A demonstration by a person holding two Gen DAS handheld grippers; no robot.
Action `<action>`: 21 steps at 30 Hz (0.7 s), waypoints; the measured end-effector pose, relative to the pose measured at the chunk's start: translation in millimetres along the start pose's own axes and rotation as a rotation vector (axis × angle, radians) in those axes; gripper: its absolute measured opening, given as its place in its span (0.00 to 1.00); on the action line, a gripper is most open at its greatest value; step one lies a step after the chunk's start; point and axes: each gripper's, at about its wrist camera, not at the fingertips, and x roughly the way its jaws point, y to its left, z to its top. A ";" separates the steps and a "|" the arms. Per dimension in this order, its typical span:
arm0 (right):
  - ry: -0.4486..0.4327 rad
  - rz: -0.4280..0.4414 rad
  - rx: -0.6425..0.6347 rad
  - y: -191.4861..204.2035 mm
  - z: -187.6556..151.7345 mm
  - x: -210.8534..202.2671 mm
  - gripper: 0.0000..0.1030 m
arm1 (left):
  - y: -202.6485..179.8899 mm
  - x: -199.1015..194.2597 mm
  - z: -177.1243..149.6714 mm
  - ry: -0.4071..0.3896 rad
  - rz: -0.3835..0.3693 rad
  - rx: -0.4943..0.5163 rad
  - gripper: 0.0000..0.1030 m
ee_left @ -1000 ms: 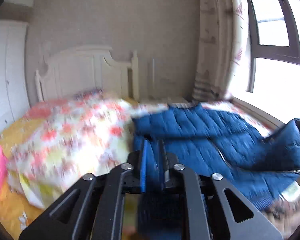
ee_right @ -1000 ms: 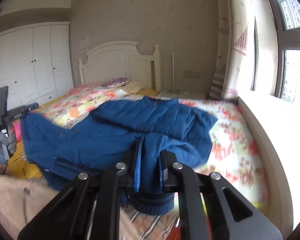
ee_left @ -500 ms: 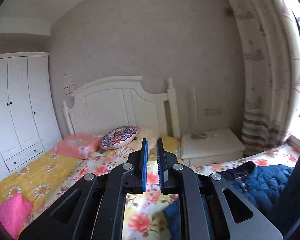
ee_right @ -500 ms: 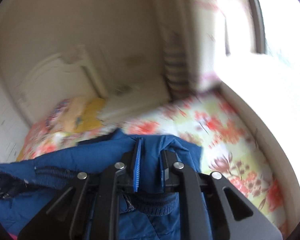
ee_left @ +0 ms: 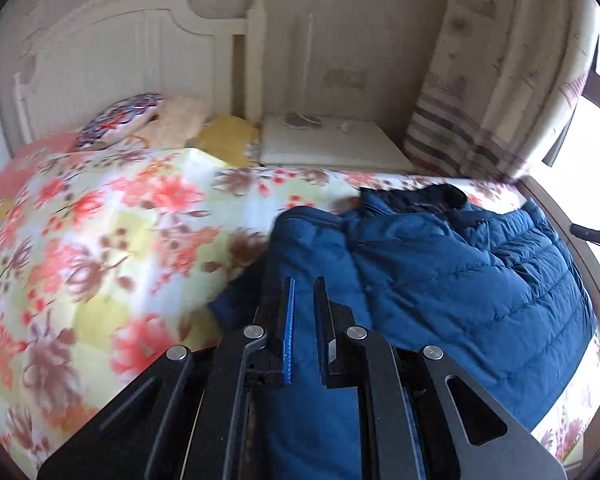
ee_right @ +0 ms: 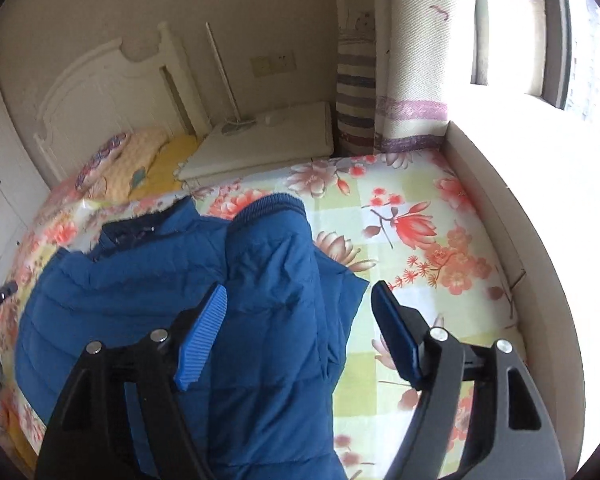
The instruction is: Fold large clothes
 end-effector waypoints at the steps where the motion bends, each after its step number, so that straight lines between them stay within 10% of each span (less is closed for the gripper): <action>1: 0.020 0.011 -0.012 1.3 -1.9 5.6 0.72 | -2.4 11.4 5.2 0.023 -0.003 0.015 0.11; 7: 0.082 0.064 -0.088 13.5 6.9 42.3 0.72 | 12.0 71.4 10.4 0.162 -0.014 -0.039 0.11; 21: 0.094 0.105 -0.078 6.7 13.2 82.5 0.78 | 15.2 106.7 39.7 0.208 0.055 0.019 0.11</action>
